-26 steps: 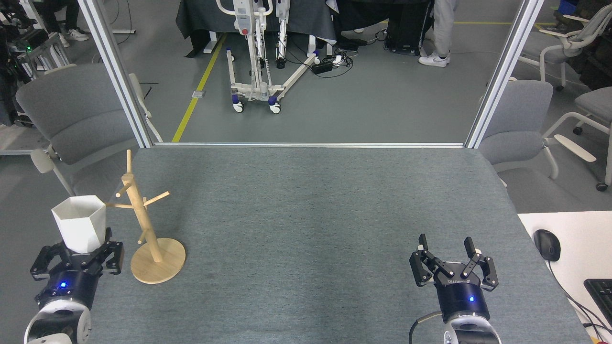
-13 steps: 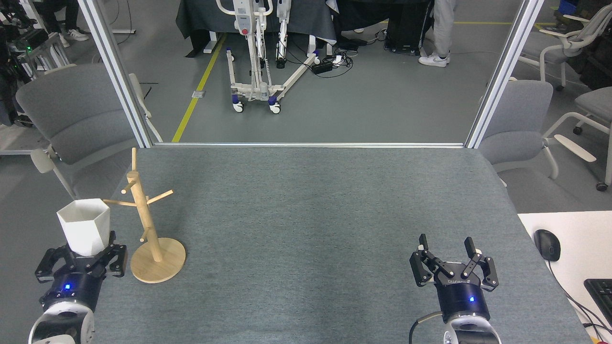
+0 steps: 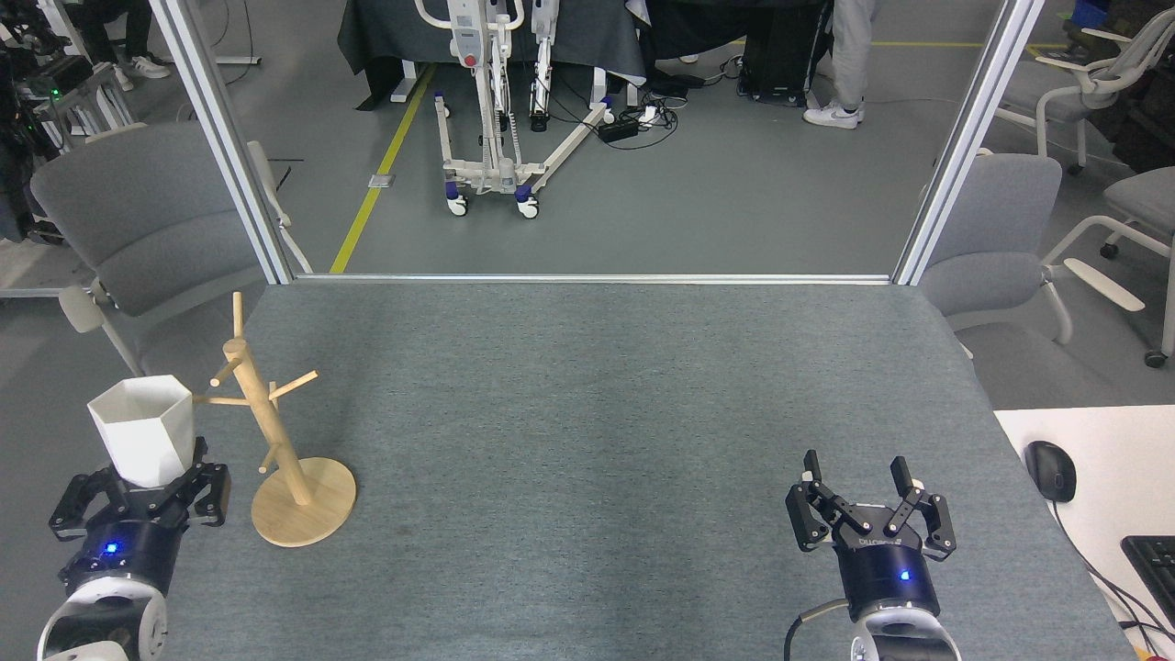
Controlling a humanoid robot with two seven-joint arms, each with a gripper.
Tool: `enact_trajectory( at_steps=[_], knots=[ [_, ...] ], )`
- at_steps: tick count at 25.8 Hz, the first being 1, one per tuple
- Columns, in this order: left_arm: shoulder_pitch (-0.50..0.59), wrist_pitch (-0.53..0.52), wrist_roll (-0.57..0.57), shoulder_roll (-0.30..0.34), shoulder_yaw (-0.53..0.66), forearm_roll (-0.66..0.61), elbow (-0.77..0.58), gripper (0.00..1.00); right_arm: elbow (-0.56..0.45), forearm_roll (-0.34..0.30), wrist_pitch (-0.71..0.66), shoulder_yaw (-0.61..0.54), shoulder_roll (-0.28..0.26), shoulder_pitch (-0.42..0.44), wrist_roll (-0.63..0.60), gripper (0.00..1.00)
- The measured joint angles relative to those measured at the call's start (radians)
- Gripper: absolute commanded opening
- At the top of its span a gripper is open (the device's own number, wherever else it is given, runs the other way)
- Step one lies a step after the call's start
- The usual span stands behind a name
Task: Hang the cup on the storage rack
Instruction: 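Raise the cup with the left gripper up to a stand peg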
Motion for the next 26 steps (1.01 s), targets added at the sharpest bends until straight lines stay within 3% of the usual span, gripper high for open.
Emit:
enact_trajectory(
  at_steps=[16,26],
  knots=[
    [0.091,-0.030,0.019,-0.001,0.004,-0.003,-0.128,0.00,0.003,0.000,0.000,0.002,-0.001,0.009,0.000,1.00],
    [0.059,-0.022,0.001,-0.004,0.000,-0.011,-0.067,0.00,0.005,0.000,-0.001,0.000,0.003,0.003,-0.002,1.00]
  ],
)
